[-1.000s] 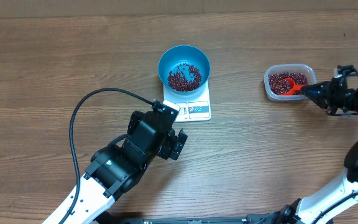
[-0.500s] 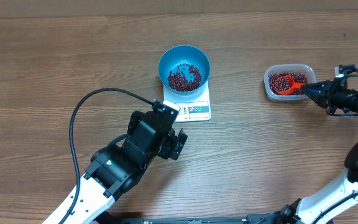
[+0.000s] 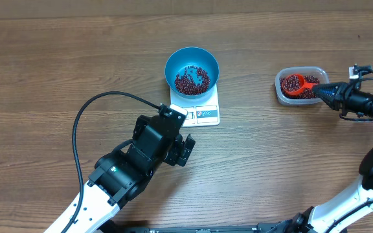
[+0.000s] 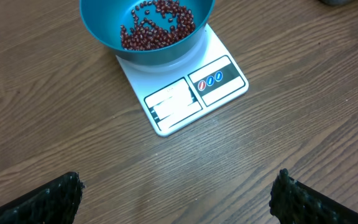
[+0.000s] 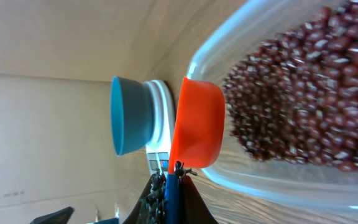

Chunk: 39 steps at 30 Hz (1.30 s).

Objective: Scoop item into bowl and weigh 150g on scale
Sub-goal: 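Carry the scoop left and tilt it over the teal bowl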

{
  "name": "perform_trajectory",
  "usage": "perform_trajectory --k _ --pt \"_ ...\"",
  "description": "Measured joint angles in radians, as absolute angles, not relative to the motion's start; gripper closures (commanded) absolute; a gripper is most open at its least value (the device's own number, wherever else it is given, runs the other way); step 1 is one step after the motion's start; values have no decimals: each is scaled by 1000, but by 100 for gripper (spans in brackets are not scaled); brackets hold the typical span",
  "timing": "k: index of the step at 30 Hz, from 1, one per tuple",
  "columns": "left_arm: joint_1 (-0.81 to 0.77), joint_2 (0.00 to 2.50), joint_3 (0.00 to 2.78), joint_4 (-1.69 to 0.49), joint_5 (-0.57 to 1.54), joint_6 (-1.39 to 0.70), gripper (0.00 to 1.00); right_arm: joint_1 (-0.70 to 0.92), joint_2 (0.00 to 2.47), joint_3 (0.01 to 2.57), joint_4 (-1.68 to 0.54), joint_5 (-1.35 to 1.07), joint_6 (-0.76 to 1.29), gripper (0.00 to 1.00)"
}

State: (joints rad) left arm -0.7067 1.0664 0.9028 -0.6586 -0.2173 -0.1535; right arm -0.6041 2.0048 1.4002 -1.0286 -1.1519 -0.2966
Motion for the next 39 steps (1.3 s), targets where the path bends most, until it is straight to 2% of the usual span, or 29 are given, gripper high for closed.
perform_trajectory --k 22,39 --pt "-707 1066 903 -659 -217 -154 1 -571 2005 1400 -1068 -1365 -312 96" --pt "-707 1066 903 -659 -217 -154 0 -257 2005 1420 -1068 -1446 -314 96"
